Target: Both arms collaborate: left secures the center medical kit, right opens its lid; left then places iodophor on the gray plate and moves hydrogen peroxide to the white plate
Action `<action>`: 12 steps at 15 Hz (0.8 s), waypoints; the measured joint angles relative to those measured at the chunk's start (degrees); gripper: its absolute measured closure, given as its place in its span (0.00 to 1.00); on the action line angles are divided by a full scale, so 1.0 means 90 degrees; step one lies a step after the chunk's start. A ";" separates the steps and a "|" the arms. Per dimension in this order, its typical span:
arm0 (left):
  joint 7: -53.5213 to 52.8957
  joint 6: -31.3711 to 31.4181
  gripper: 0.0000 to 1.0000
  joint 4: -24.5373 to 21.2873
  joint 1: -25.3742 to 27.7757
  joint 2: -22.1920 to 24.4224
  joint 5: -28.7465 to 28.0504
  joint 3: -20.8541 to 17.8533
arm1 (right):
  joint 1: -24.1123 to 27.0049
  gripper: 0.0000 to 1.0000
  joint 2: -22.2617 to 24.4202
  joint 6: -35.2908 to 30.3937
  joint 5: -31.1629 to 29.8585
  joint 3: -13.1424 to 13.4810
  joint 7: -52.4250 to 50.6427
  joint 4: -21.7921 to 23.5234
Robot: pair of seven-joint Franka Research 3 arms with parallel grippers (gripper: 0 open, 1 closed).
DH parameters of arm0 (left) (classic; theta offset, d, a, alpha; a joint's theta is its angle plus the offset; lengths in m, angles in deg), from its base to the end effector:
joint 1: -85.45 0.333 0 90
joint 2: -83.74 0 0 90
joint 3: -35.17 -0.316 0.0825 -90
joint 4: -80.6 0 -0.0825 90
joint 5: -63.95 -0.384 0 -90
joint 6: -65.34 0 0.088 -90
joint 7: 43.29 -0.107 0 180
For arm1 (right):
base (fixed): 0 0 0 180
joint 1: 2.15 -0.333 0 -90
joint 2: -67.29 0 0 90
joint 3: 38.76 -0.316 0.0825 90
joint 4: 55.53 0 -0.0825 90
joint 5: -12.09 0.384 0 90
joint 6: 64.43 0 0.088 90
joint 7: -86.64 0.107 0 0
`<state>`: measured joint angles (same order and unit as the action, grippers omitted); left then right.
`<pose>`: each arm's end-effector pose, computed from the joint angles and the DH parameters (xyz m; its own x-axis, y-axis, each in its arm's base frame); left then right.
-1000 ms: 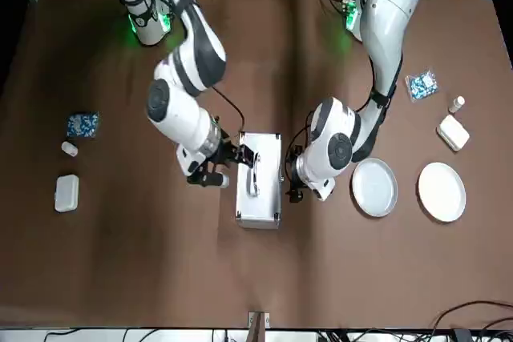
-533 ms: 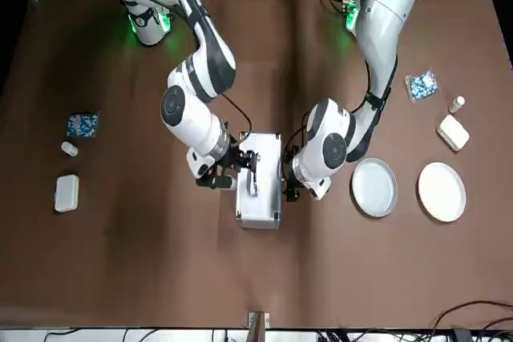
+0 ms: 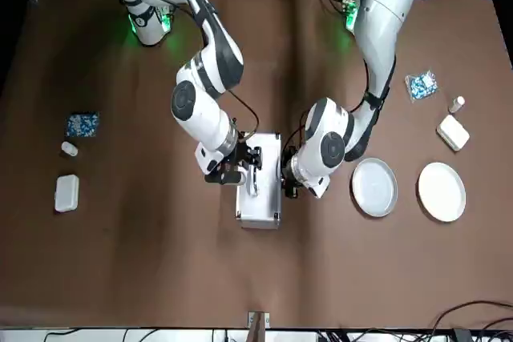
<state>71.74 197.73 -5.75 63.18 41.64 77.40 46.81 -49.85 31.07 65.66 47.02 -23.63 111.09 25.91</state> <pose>0.6103 -0.3853 0.2466 -0.0666 0.9509 -0.3021 0.9948 0.0398 -0.0940 0.5940 0.4456 0.3623 0.9912 -0.1319 0.0100 -0.1155 -0.8998 -0.4208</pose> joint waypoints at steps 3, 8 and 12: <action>0.0083 0.0064 0.70 0.0043 -0.0005 -0.0026 -0.0006 -0.0020 | -0.0044 0.55 -0.0040 0.0005 0.0000 0.0000 0.0000 -0.0013; 0.0099 0.0063 0.70 0.0045 -0.0009 -0.0026 -0.0013 -0.0023 | -0.0065 0.62 -0.0063 0.0011 0.0000 0.0000 0.0000 -0.0022; 0.0099 0.0062 0.70 0.0046 -0.0010 -0.0026 -0.0018 -0.0023 | -0.0082 0.67 -0.0136 0.0014 0.0000 0.0000 0.0000 -0.0025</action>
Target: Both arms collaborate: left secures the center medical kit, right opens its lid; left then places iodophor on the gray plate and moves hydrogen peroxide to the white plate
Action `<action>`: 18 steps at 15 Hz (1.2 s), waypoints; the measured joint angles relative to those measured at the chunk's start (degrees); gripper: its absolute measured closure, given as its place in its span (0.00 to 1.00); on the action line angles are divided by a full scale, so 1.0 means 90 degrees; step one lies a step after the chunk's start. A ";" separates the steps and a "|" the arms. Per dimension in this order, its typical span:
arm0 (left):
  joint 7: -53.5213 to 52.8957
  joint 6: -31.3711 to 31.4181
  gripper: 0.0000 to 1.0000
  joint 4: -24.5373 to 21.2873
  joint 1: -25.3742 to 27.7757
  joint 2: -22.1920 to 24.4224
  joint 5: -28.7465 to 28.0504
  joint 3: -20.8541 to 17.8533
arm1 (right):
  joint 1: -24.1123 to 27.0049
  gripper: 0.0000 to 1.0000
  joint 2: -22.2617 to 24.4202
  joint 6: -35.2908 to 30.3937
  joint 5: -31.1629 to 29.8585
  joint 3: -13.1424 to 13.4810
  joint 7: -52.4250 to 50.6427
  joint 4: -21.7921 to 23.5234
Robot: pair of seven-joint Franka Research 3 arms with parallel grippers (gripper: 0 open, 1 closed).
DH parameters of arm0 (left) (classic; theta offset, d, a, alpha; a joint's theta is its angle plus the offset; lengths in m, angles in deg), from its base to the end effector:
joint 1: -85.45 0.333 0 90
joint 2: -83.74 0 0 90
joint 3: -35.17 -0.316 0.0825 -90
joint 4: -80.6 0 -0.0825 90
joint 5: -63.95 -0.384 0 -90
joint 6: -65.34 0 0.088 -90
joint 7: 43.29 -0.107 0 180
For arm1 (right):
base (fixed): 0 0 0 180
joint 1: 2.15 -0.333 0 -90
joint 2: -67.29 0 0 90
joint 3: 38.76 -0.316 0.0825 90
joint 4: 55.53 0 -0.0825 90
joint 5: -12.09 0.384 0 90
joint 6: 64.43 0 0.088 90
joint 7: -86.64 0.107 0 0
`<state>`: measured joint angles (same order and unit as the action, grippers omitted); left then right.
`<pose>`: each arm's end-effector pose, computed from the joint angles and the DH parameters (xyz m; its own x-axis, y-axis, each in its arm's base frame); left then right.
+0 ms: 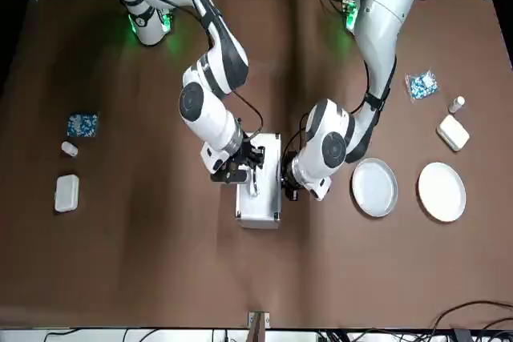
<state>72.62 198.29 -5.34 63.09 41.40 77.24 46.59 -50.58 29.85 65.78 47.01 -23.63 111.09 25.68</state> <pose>0.6134 -0.3848 0.2473 -0.0813 0.9495 -0.3030 0.9946 0.0578 -0.0857 0.5892 0.4541 0.3489 0.9929 -0.1192 0.0026 -0.1078 -0.9066 -0.4081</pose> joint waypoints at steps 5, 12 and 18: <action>0.0000 -0.0001 0.70 0.0009 -0.0017 0.0000 -0.0102 0.0001 | -0.0005 0.71 -0.0035 0.0014 0.0000 0.0000 -0.0001 -0.0038; 0.0002 -0.0001 0.70 0.0014 -0.0024 -0.0001 -0.0131 -0.0001 | -0.0013 0.87 -0.0037 -0.0005 -0.0010 0.0015 -0.0022 -0.0053; 0.0004 -0.0011 0.70 0.0022 -0.0029 0.0000 -0.0135 0.0000 | -0.0001 0.87 -0.0037 -0.0287 -0.0001 0.0097 0.0029 -0.0157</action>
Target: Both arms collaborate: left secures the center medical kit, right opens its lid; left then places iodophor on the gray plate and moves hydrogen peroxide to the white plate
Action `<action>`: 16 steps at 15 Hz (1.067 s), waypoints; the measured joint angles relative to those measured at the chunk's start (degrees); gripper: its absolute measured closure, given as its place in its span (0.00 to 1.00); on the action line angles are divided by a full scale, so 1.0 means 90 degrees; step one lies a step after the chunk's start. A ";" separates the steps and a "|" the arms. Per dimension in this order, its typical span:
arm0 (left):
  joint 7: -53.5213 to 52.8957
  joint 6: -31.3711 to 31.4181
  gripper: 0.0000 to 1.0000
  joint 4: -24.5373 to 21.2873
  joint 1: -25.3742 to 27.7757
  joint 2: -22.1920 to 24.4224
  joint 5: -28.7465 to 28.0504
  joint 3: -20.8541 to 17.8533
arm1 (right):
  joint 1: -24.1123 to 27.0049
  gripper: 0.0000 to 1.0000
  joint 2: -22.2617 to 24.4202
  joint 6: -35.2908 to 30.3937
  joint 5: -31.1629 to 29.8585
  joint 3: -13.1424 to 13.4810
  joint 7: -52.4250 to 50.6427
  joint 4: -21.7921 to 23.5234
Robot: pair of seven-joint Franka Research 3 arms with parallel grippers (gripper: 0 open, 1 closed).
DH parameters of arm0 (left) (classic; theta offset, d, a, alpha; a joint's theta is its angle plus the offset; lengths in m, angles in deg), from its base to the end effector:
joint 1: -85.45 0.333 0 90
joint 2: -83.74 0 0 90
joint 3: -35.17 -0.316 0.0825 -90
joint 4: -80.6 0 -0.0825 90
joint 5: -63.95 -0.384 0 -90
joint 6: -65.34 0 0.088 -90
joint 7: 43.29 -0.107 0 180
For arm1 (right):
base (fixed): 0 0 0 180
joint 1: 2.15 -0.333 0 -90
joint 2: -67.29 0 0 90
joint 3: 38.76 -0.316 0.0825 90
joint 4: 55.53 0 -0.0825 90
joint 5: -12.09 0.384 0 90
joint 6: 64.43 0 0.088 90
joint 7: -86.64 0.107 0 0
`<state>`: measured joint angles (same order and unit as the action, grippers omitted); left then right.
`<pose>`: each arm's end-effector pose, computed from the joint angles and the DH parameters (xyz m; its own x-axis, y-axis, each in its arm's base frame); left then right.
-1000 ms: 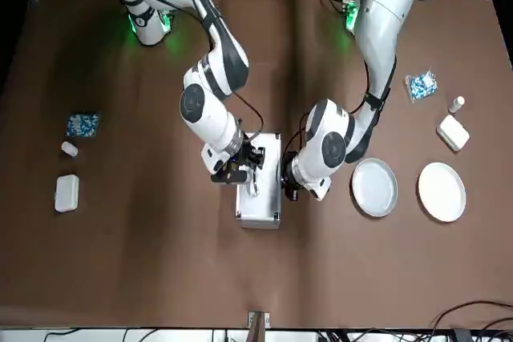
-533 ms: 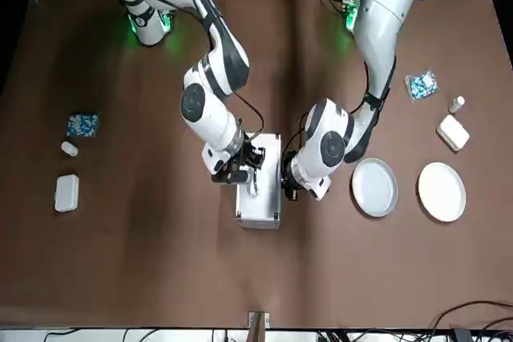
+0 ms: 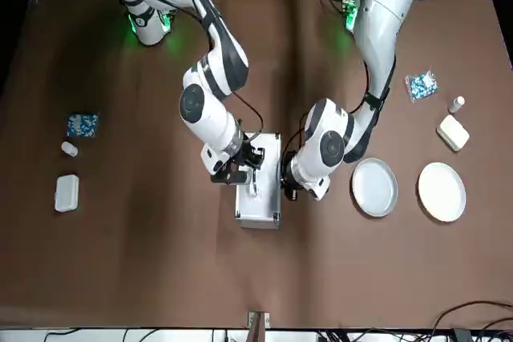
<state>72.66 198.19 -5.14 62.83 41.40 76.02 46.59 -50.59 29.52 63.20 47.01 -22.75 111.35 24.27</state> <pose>0.6126 -0.3875 0.2486 -0.0619 0.9544 -0.2920 0.9964 0.0421 -0.0737 0.5927 0.4518 0.3535 0.9933 -0.1148 -0.0145 -0.1111 -0.9112 -0.3968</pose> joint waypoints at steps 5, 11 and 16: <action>0.0000 -0.0005 0.70 0.0005 -0.0001 0.0000 -0.0001 -0.0001 | 0.0145 0.87 0.0036 -0.0605 0.0002 0.0068 0.0063 -0.0258; 0.0000 -0.0006 0.70 0.0014 -0.0003 0.0001 -0.0002 0.0000 | 0.0517 0.87 0.0255 -0.1360 0.0020 0.0068 0.0062 -0.0314; 0.0000 -0.0006 0.70 0.0019 -0.0003 0.0001 -0.0003 0.0000 | 0.0758 0.87 0.0335 -0.1689 0.0083 0.0024 -0.0049 -0.0294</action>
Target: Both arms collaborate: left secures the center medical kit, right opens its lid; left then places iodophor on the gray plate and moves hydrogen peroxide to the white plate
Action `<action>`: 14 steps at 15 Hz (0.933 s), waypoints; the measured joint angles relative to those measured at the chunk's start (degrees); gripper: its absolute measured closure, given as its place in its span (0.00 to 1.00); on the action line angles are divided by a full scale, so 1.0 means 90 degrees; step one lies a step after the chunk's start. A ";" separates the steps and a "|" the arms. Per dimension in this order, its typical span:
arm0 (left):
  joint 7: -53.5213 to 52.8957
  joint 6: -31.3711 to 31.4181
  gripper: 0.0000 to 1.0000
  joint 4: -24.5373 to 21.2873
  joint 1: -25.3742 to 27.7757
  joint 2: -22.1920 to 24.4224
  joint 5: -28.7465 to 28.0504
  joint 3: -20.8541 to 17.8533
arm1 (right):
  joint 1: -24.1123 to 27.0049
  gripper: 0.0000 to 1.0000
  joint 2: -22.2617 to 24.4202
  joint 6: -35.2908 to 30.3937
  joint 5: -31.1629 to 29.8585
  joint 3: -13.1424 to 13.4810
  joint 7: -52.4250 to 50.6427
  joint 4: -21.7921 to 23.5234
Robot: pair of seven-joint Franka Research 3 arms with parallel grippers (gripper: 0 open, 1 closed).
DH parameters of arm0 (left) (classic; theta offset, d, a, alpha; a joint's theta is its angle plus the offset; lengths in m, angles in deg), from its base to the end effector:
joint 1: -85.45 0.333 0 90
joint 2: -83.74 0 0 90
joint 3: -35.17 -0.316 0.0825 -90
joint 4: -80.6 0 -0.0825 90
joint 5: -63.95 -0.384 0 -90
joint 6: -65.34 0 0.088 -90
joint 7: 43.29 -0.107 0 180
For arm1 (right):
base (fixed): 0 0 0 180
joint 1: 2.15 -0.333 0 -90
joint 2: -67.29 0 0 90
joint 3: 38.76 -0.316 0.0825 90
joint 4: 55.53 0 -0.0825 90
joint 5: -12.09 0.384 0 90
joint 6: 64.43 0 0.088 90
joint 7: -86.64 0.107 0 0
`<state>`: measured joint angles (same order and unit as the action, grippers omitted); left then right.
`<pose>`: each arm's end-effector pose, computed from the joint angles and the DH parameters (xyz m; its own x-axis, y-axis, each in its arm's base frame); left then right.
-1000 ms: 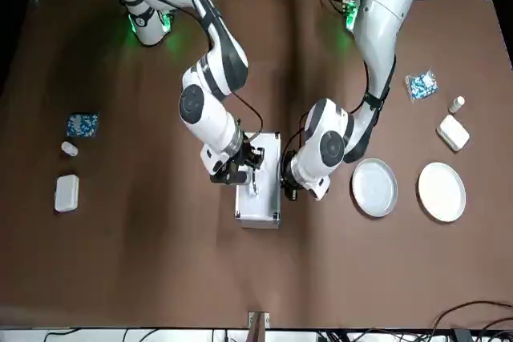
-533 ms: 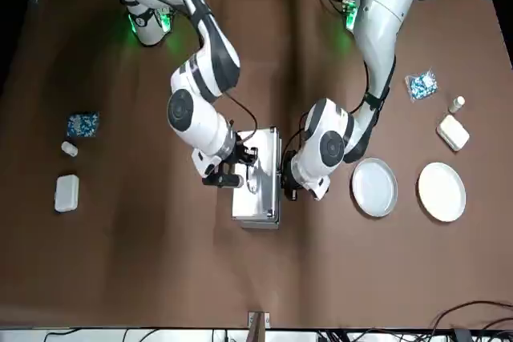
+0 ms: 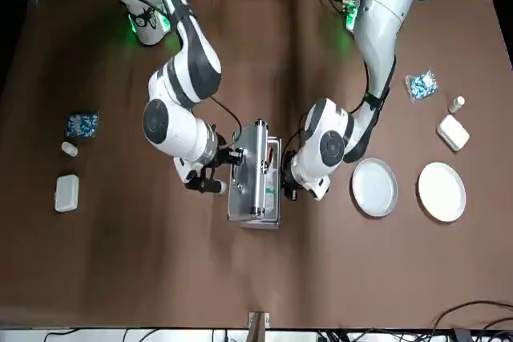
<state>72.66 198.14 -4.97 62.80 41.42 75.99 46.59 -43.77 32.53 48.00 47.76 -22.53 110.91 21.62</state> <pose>0.6131 -0.3881 0.2501 -0.0606 0.9542 -0.2931 0.9966 0.0413 -0.0715 0.6186 0.3857 0.3909 0.9774 -0.1246 -0.1707 -0.1809 -0.9107 -0.3713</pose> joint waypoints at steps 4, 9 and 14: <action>0.0000 -0.0001 0.70 0.0000 -0.0001 0.0000 0.0000 0.0000 | 0.0271 0.87 0.0046 -0.0499 0.0012 0.0006 -0.0309 -0.0001; 0.0000 -0.0001 0.70 0.0000 -0.0003 -0.0001 -0.0001 0.0001 | 0.0609 0.87 0.0048 -0.0925 0.0069 0.0013 -0.0896 0.0168; 0.0000 -0.0003 0.70 0.0000 -0.0004 0.0000 -0.0001 0.0003 | 0.0684 0.87 0.0037 -0.1024 0.0139 0.0011 -0.1247 0.0207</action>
<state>72.66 198.11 -4.97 62.77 41.42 75.99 46.61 -37.61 32.86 38.79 49.01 -22.43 99.69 23.48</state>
